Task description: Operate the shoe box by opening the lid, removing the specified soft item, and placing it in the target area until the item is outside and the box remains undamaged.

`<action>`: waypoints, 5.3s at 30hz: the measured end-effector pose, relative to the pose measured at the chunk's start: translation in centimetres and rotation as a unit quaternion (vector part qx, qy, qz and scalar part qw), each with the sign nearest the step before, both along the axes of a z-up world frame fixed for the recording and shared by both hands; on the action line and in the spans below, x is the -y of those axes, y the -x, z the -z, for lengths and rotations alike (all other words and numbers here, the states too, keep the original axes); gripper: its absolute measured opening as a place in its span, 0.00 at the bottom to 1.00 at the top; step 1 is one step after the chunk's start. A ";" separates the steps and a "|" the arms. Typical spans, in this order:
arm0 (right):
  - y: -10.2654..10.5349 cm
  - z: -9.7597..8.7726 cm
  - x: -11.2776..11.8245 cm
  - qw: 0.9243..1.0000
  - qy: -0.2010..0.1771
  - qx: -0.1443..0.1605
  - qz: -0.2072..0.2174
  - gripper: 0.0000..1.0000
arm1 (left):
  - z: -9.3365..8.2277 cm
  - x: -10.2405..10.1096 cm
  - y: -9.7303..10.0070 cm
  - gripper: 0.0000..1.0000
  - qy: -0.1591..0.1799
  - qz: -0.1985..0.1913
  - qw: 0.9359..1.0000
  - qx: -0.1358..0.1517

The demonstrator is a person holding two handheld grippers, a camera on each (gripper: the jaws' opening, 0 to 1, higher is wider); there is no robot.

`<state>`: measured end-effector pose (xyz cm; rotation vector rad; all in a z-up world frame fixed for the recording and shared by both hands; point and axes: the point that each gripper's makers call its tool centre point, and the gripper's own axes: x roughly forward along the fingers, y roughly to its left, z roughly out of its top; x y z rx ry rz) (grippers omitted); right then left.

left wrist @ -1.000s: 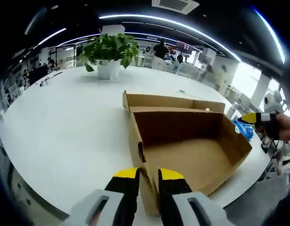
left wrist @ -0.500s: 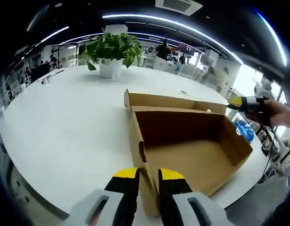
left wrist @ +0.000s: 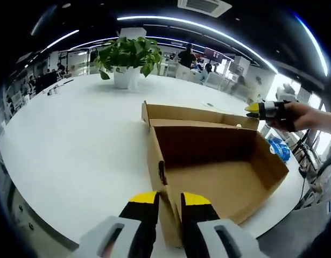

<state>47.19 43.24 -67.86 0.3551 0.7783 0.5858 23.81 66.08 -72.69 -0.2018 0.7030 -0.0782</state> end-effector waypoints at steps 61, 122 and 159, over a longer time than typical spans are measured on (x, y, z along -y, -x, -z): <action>-1.3 0.1 0.5 0.990 0.139 0.028 -0.021 0.02 | 0.1 0.1 0.0 0.14 -0.008 0.005 1.000 0.001; 13.3 -7.9 4.6 0.977 0.090 0.193 0.022 0.02 | 0.9 -0.4 -1.8 0.13 0.051 -0.043 0.997 -0.031; 16.6 -1.8 6.1 0.985 0.061 0.142 0.074 0.00 | -0.6 -0.5 -3.1 0.17 0.089 -0.020 0.996 -0.001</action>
